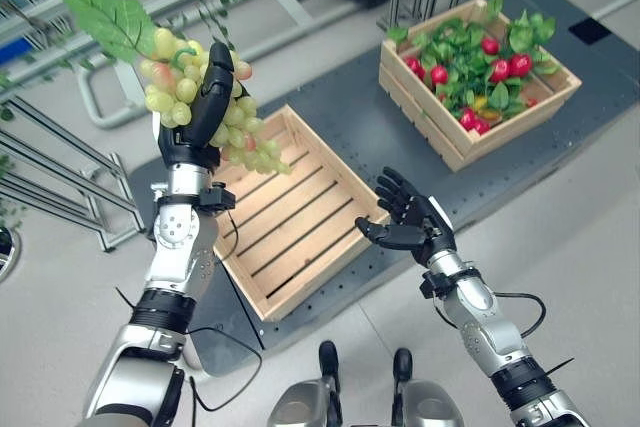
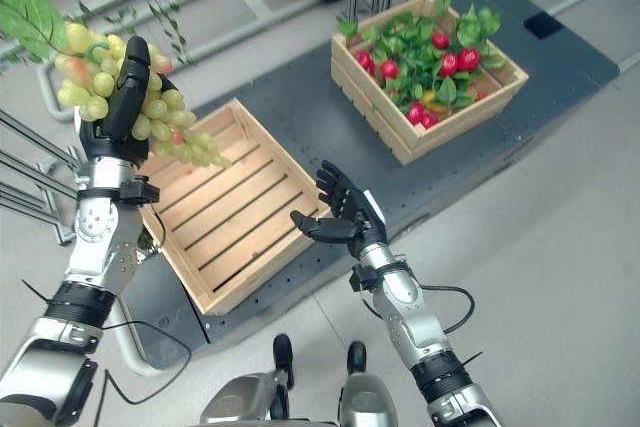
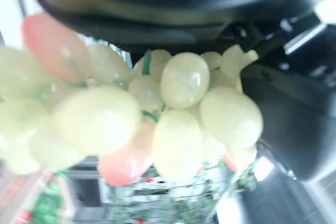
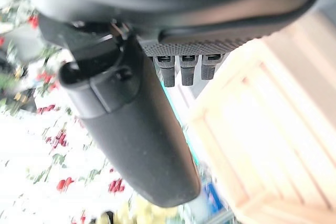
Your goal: Pick up the fruits from the basket on one side to the basket on the other side
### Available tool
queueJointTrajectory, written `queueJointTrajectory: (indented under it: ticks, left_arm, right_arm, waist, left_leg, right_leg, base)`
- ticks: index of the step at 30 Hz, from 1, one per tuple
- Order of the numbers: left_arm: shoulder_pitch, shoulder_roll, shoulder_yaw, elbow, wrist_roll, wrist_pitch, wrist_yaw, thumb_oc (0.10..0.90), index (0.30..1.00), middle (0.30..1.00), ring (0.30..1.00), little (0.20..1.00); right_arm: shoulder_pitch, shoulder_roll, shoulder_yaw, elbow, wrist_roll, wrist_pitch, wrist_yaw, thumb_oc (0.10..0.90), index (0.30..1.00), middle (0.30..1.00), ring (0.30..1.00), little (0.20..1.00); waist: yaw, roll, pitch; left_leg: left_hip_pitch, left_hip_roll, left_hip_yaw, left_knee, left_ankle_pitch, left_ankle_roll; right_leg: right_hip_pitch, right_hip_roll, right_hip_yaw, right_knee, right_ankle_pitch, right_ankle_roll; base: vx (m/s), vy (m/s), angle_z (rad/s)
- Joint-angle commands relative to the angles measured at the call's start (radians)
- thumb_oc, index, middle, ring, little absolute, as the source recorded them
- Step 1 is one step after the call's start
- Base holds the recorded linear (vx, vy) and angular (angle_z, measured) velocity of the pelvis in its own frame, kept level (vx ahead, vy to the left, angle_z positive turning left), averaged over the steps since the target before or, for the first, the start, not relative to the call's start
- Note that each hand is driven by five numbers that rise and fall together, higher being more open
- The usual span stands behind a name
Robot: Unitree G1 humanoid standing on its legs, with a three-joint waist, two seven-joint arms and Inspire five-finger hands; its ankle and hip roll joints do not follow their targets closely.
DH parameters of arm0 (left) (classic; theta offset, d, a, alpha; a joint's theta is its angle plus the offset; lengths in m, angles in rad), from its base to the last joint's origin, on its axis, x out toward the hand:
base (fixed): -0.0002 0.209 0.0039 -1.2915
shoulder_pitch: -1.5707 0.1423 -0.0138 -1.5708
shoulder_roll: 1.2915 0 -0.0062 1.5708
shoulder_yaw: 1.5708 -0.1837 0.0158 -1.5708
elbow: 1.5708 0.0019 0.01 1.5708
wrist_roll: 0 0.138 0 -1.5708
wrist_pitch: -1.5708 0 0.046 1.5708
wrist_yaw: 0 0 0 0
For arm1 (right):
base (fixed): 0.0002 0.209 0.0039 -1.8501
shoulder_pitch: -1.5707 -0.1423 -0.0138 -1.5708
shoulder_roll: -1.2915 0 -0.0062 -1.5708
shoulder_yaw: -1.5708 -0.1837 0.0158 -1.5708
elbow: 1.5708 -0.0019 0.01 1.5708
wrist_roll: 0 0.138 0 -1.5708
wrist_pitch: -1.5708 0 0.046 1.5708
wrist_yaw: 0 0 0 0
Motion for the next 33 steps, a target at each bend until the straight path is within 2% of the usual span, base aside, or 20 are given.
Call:
queueJointTrajectory:
  ticks: [1, 7, 10, 16, 19, 24, 33]
  left_arm:
    - [-0.081, 0.033, 0.029, 0.047, -0.023, -0.071, -0.066, 0.4, 0.3, 0.3, 0.3, 0.3]
    - [-0.183, 0.053, -0.057, 0.103, -0.017, -0.046, -0.131, 0.4, 0.3, 0.3, 0.3, 0.3]
    - [-0.197, 0.057, -0.082, 0.098, 0.025, -0.042, -0.151, 0.4, 0.3, 0.3, 0.3, 0.3]
    - [-0.258, 0.059, -0.175, 0.09, 0.114, -0.004, -0.208, 0.4, 0.3, 0.3, 0.3, 0.3]
    - [-0.289, 0.059, -0.215, 0.097, 0.149, -0.004, -0.241, 0.4, 0.3, 0.3, 0.3, 0.3]
    - [-0.327, 0.053, -0.274, 0.081, 0.2, 0.004, -0.261, 0.4, 0.3, 0.3, 0.3, 0.3]
    - [-0.358, 0.009, -0.312, 0.059, 0.192, 0.026, -0.261, 0.4, 0.3, 0.3, 0.3, 0.3]
  right_arm:
    - [-0.039, 0.038, 0.054, -0.037, 0.041, -0.02, 0.085, 0.8, 0.9, 0.9, 0.9, 0.9]
    - [-0.126, 0.035, 0.094, -0.008, 0.106, 0.05, 0.092, 0.8, 0.9, 0.9, 0.9, 0.9]
    - [-0.164, 0.036, 0.1, -0.005, 0.103, 0.068, 0.108, 0.8, 0.9, 0.9, 0.9, 0.9]
    - [-0.317, 0.076, 0.137, 0.024, 0.135, 0.141, 0.071, 0.8, 0.9, 0.9, 0.9, 0.9]
    - [-0.362, 0.098, 0.151, 0.045, 0.242, 0.184, 0.082, 0.8, 0.9, 0.9, 0.9, 0.9]
    - [-0.419, 0.145, 0.156, 0.076, 0.352, 0.191, 0.097, 0.8, 0.9, 0.9, 0.9, 0.9]
    - [-0.448, 0.186, 0.154, 0.096, 0.501, 0.213, 0.142, 0.8, 0.9, 0.9, 0.9, 0.9]
  waist:
    - [0.018, 0.005, -0.211]
    - [0.036, -0.001, -0.248]
    - [0.044, -0.003, -0.253]
    - [0.072, -0.015, -0.271]
    - [0.081, -0.02, -0.278]
    - [0.096, -0.028, -0.286]
    - [0.106, -0.036, -0.295]
  left_leg:
    - [0.039, -0.02, -0.065, 0.001, -0.089, -0.023]
    - [0.024, -0.01, -0.102, 0.001, -0.081, -0.034]
    - [0.03, -0.007, -0.106, 0.001, -0.081, -0.035]
    - [0.043, -0.001, -0.121, 0.001, -0.082, -0.04]
    - [0.042, 0.003, -0.122, 0.001, -0.081, -0.043]
    - [0.041, 0.009, -0.125, 0.001, -0.079, -0.045]
    - [0.032, 0.013, -0.135, 0.001, -0.073, -0.046]
  right_leg:
    - [-0.015, -0.056, -0.022, 0.015, 0.035, -0.037]
    - [0.01, -0.055, -0.071, 0.016, 0.017, -0.043]
    - [0.017, -0.057, -0.08, 0.019, 0.013, -0.045]
    - [0.048, -0.056, -0.099, 0.003, 0.013, -0.048]
    - [0.052, -0.056, -0.106, 0.001, 0.013, -0.047]
    - [0.055, -0.055, -0.113, 0.001, 0.011, -0.048]
    - [0.052, -0.056, -0.128, 0.001, 0.011, -0.046]
  base:
    - [-0.01, -0.131, 0.05]
    - [-0.04, -0.113, 0.15]
    - [-0.02, -0.063, 0.13]
    - [0.0, -0.063, 0.08]
    - [-0.01, -0.036, 0.05]
    - [0.0, -0.025, 0.1]
    - [0.0, 0.0, 0.0]
